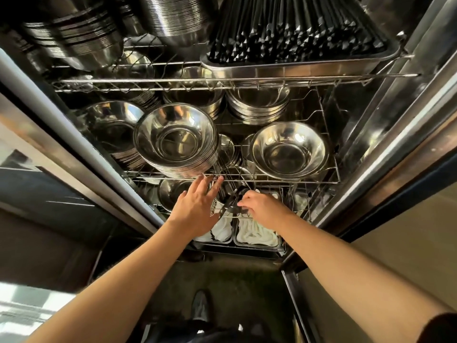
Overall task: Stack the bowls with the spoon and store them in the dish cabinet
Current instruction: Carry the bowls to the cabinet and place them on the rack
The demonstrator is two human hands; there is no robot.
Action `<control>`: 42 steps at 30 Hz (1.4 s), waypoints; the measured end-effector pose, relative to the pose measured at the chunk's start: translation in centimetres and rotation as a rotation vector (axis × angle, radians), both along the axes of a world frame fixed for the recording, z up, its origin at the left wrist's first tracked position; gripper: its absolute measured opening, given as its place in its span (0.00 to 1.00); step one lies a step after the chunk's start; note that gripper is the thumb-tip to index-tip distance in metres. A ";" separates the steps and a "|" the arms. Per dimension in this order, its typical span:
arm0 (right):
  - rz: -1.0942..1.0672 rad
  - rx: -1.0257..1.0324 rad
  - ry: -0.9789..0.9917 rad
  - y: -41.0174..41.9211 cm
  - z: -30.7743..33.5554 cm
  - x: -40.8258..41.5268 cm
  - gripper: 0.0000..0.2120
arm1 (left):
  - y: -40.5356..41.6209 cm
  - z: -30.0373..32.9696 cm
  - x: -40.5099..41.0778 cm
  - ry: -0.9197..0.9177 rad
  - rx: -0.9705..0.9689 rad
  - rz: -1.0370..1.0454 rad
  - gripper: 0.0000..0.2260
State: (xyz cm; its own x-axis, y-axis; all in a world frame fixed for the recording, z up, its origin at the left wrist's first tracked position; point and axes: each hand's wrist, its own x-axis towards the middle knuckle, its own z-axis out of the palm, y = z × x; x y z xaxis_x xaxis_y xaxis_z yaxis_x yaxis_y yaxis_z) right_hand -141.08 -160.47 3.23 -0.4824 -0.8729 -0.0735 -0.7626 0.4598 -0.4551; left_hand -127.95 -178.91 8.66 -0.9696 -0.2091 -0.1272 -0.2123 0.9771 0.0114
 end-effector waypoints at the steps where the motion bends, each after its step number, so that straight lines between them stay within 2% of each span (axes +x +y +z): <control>1: 0.001 0.019 -0.003 -0.2 -0.2 -0.2 0.15 | -0.1 0.0 0.0 0.001 0.002 -0.002 0.42; 12: -0.038 0.246 0.061 -1.6 -2.4 -1.6 0.14 | -0.1 0.1 0.0 0.017 0.024 -0.015 0.43; 19: -0.094 0.319 0.032 -1.5 -3.4 -1.7 0.23 | 0.2 0.3 0.0 0.015 0.040 -0.004 0.44; 24: -0.081 0.355 -0.008 -1.3 -2.5 -1.1 0.26 | 0.3 0.5 0.0 0.011 0.055 0.008 0.43; 30: -0.089 0.296 -0.008 0.2 0.2 0.0 0.20 | 0.6 1.4 -0.4 0.020 0.093 0.041 0.41; 35: -0.142 0.114 0.021 3.0 3.7 1.3 0.17 | 0.6 2.1 -0.9 -0.001 0.080 0.051 0.38; 42: -0.274 -0.130 0.261 7.4 8.8 1.6 0.12 | 1.9 4.1 -2.8 0.030 0.168 0.093 0.29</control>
